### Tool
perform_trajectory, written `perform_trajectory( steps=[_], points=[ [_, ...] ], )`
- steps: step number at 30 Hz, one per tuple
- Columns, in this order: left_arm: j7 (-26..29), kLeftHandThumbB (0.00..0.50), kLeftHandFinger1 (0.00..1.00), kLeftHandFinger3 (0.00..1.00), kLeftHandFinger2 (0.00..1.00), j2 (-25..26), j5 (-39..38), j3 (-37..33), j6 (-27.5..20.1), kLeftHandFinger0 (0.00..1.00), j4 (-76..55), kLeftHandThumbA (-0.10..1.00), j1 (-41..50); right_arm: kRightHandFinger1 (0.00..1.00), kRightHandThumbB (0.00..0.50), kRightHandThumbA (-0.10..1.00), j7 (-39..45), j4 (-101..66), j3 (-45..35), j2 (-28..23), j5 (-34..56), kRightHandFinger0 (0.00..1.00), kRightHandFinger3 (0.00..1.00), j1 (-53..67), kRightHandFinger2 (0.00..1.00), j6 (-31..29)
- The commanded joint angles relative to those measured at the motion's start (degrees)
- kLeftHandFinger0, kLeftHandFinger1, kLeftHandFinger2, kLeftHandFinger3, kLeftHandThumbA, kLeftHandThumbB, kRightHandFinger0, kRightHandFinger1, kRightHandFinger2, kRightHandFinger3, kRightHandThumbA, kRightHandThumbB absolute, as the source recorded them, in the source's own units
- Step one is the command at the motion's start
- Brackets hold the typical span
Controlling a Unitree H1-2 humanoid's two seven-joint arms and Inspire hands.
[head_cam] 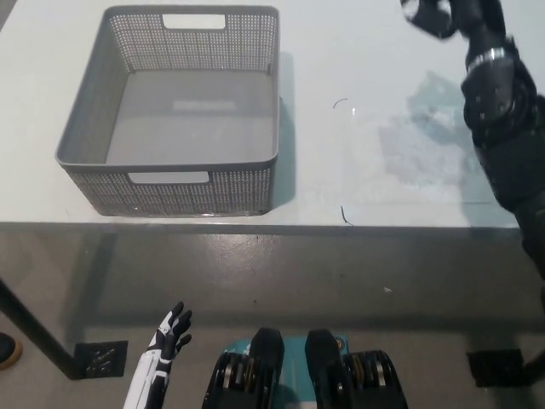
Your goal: Use the right hand to pick up a webcam and put it into a container on the left side
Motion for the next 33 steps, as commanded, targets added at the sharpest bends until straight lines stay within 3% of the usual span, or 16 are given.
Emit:
perform_trajectory(
  steps=[1, 10, 14, 16, 22, 29, 32, 33],
  points=[
    [0.4, 0.056, 1.00, 1.00, 1.00, 0.3, 0.2, 0.3, -0.3, 1.00, -1.8, 1.00, 0.0, 0.38, 0.144, -0.10, 2.9, -7.8, -0.5, 1.2, 0.9, 0.00, 0.92, -6.4, 0.84, 4.1],
    [0.0, 0.066, 1.00, 1.00, 1.00, 0.3, 0.0, -0.2, -1.5, 1.00, -0.3, 1.00, -0.4, 0.31, 0.171, -0.10, 3.3, -9.0, 2.3, 9.5, -0.5, 0.00, 0.84, -12.2, 0.75, 6.0],
    [0.0, 0.072, 1.00, 1.00, 1.00, 0.6, 0.8, -0.3, -1.6, 1.00, -0.1, 1.00, -0.7, 0.28, 0.185, -0.10, 1.0, -5.2, 4.0, 14.0, -1.8, 0.00, 0.83, -14.3, 0.74, 4.8],
    [0.2, 0.048, 1.00, 1.00, 1.00, 0.6, 1.3, -0.5, -0.9, 1.00, -1.0, 1.00, -0.3, 0.27, 0.180, -0.10, 0.6, -3.6, 4.7, 16.1, -1.8, 0.00, 0.84, -14.7, 0.74, 4.5],
    [0.2, 0.063, 1.00, 1.00, 1.00, 0.4, 1.4, -0.7, -1.1, 1.00, 0.0, 1.00, -0.9, 0.25, 0.175, -0.10, -1.7, 6.4, 6.8, 21.7, -2.3, 0.00, 0.84, -16.8, 0.72, 1.0],
    [-0.1, 0.063, 1.00, 1.00, 1.00, 0.3, 1.4, -1.3, -2.0, 1.00, 0.3, 1.00, -1.0, 0.25, 0.159, -0.10, -4.3, 17.9, 8.4, 25.6, -2.6, 0.00, 0.82, -17.6, 0.70, -1.6],
    [0.1, 0.084, 1.00, 1.00, 1.00, 0.1, 1.9, -1.6, -1.5, 1.00, -0.2, 1.00, -0.7, 0.25, 0.194, -0.10, -4.9, 21.4, 9.3, 26.4, -2.9, 0.00, 0.75, -17.4, 0.71, -2.3],
    [0.3, 0.079, 1.00, 1.00, 1.00, 0.2, 2.2, -1.6, -1.7, 1.00, -0.1, 1.00, -0.9, 0.26, 0.195, -0.10, -4.6, 23.2, 9.7, 26.6, -3.0, 0.00, 0.79, -17.1, 0.72, -2.5]
  ],
)
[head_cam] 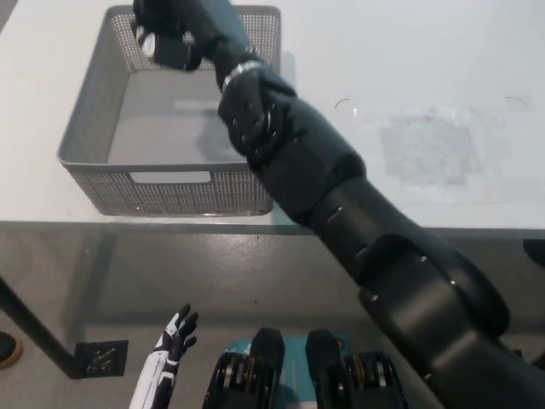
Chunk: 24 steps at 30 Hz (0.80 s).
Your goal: Use the right hand to pick up a webcam and put it into a container on the left side
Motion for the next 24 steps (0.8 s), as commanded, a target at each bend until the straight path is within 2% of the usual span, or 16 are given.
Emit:
perform_trajectory(
  steps=[1, 3, 4, 6, 8, 9, 10, 12, 18, 19, 20, 23, 24],
  points=[
    [0.2, 0.082, 1.00, 1.00, 1.00, 0.0, 0.9, -0.5, -1.4, 1.00, -1.0, 1.00, -0.8, 0.26, 0.190, -0.10, -3.7, 3.6, 1.2, 0.9, -0.8, 0.00, 0.77, -4.2, 0.72, -5.1],
    [0.2, 0.084, 1.00, 1.00, 1.00, 0.2, 1.1, -0.4, -1.1, 1.00, -1.4, 1.00, -1.0, 0.28, 0.179, -0.10, -3.9, 5.7, 1.1, 1.1, 0.0, 0.00, 0.75, -3.8, 0.73, -6.3],
    [0.3, 0.084, 1.00, 1.00, 1.00, 0.5, 1.6, -0.4, -1.6, 1.00, -1.1, 1.00, -1.2, 0.33, 0.196, -0.10, -3.8, 7.0, 1.4, 1.3, -0.2, 0.00, 0.80, -3.2, 0.75, -5.9],
    [0.3, 0.077, 1.00, 1.00, 1.00, 0.5, 1.8, -0.5, -1.5, 1.00, -1.2, 1.00, -1.4, 0.36, 0.207, -0.10, -4.3, 8.3, 2.3, 1.2, -0.8, 0.00, 0.82, -2.5, 0.79, -6.0],
    [0.3, 0.074, 1.00, 1.00, 1.00, 0.5, 2.2, -0.6, -1.5, 1.00, -1.3, 1.00, -1.6, 0.42, 0.193, -0.10, -4.0, 9.7, 2.7, 1.1, -0.6, 0.01, 0.85, -1.5, 0.85, -5.4],
    [0.2, 0.075, 1.00, 1.00, 1.00, 0.5, 2.3, -0.6, -1.5, 1.00, -1.2, 1.00, -1.8, 0.43, 0.191, -0.10, -4.0, 9.9, 2.8, 1.0, -0.5, 0.01, 0.83, -1.4, 0.84, -5.4],
    [0.3, 0.082, 1.00, 1.00, 1.00, 0.3, 2.3, -0.6, -1.3, 1.00, -1.4, 1.00, -1.8, 0.43, 0.225, -0.10, -3.7, 10.4, 2.9, 1.1, -0.3, 0.02, 0.79, -0.9, 0.81, -5.6],
    [0.5, 0.080, 1.00, 1.00, 1.00, 0.4, 3.0, -0.6, -1.5, 1.00, -1.1, 1.00, -2.1, 0.47, 0.165, -0.10, -2.8, 11.1, 3.2, 1.3, -0.2, 0.01, 0.87, -0.2, 0.88, -4.5],
    [0.4, 0.067, 1.00, 1.00, 1.00, 0.6, 3.6, -0.5, -0.8, 1.00, -1.8, 1.00, -2.7, 0.48, 0.181, -0.10, -2.1, 12.2, 3.3, 1.4, 0.3, 0.00, 0.78, 1.2, 0.87, -3.8],
    [0.2, 0.068, 1.00, 1.00, 1.00, 0.6, 3.4, -0.5, -0.5, 1.00, -1.9, 1.00, -2.8, 0.48, 0.158, -0.10, -2.4, 12.4, 3.4, 1.4, 0.2, 0.00, 0.79, 1.4, 0.87, -3.9],
    [0.1, 0.069, 1.00, 1.00, 1.00, 0.6, 3.2, -0.5, -0.4, 1.00, -2.0, 1.00, -2.9, 0.48, 0.130, -0.10, -2.3, 12.5, 3.4, 1.3, 0.2, 0.00, 0.86, 1.5, 0.89, -3.7],
    [0.0, 0.072, 1.00, 1.00, 1.00, 0.8, 3.6, -0.7, -0.5, 1.00, -1.8, 1.00, -3.2, 0.51, 0.126, -0.10, -2.1, 12.5, 3.7, 1.1, 0.0, 0.01, 0.94, 1.4, 0.93, -3.6],
    [0.0, 0.072, 1.00, 1.00, 1.00, 0.8, 3.6, -0.7, -0.5, 1.00, -1.8, 1.00, -3.2, 0.50, 0.140, -0.10, -2.7, 12.4, 4.1, 1.1, -0.5, 0.01, 0.93, 1.6, 0.92, -4.2]
  ],
)
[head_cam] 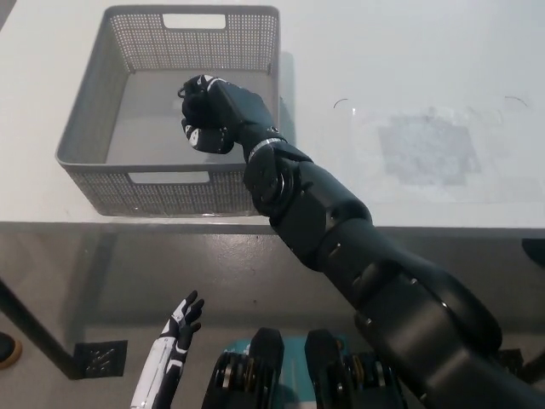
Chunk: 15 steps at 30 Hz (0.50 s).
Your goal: Use the right hand to pick up a webcam and put it into a container on the left side
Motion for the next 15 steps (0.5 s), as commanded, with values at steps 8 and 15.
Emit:
perform_trajectory(
  steps=[8, 15],
  points=[
    [-0.3, 0.064, 1.00, 1.00, 1.00, 0.5, 0.1, -0.6, -0.5, 1.00, -1.6, 1.00, -1.0, 1.00, 0.324, 0.57, 5.5, -1.1, 0.7, -0.3, 1.1, 1.00, 1.00, -3.3, 1.00, -1.0],
    [-0.2, 0.078, 1.00, 1.00, 1.00, 0.6, 0.4, -0.6, -0.6, 1.00, -1.4, 1.00, -1.2, 1.00, 0.435, 1.00, 8.5, -4.0, 1.2, -2.0, 1.1, 1.00, 1.00, -4.8, 1.00, -1.3]
  ],
)
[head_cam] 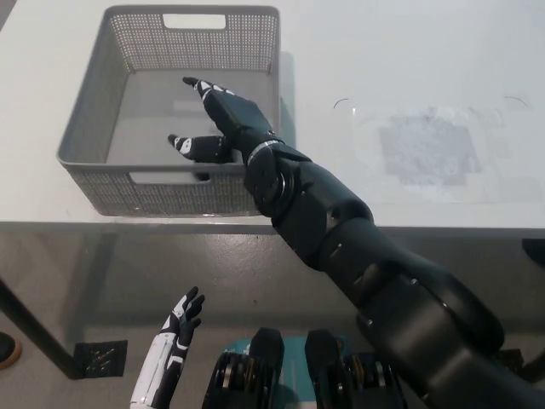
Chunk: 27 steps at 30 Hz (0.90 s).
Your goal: Use the right hand to pick up a webcam and put it into a container on the left side
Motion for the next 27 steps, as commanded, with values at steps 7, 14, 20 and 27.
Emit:
perform_trajectory(
  steps=[7, 14, 20, 27],
  points=[
    [-0.2, 0.069, 1.00, 1.00, 1.00, 0.5, 0.5, -0.7, -0.7, 1.00, -1.3, 1.00, -0.5, 1.00, 0.435, 1.00, 3.2, -11.4, -4.8, -3.9, 4.2, 1.00, 1.00, -4.8, 1.00, -2.5],
    [-0.3, 0.081, 1.00, 1.00, 1.00, 0.9, -0.2, -0.6, -1.8, 1.00, -0.2, 1.00, -0.8, 1.00, 0.439, 1.00, 7.7, -30.5, -11.5, -9.1, 8.8, 1.00, 1.00, -4.8, 1.00, -0.5],
    [-0.3, 0.064, 1.00, 1.00, 1.00, 0.9, 0.3, -0.7, -1.1, 1.00, -0.6, 1.00, -0.5, 1.00, 0.448, 1.00, 10.5, -50.0, -17.6, -12.5, 13.5, 1.00, 1.00, -2.3, 1.00, 7.0],
    [0.0, 0.068, 1.00, 1.00, 1.00, 1.0, 0.5, -0.4, -1.0, 1.00, -0.7, 1.00, -0.1, 1.00, 0.391, 1.00, 12.5, -72.7, -22.9, -16.5, 18.1, 1.00, 1.00, 6.4, 1.00, 11.7]
  ],
)
